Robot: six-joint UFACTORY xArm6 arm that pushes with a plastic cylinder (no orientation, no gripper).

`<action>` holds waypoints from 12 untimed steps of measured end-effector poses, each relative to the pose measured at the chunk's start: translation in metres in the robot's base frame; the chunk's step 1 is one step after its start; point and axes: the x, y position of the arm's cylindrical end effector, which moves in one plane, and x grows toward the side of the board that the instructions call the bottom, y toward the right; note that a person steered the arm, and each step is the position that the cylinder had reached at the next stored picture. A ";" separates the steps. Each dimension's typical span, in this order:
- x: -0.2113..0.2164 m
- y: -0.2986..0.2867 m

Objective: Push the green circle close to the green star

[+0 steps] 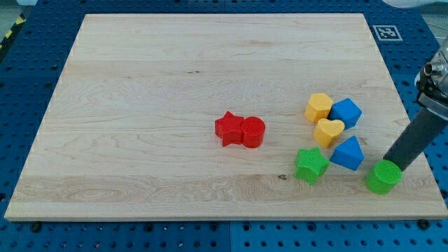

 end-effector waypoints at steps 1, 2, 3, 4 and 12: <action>0.003 -0.004; 0.003 -0.018; 0.002 -0.038; -0.017 -0.037; 0.054 0.007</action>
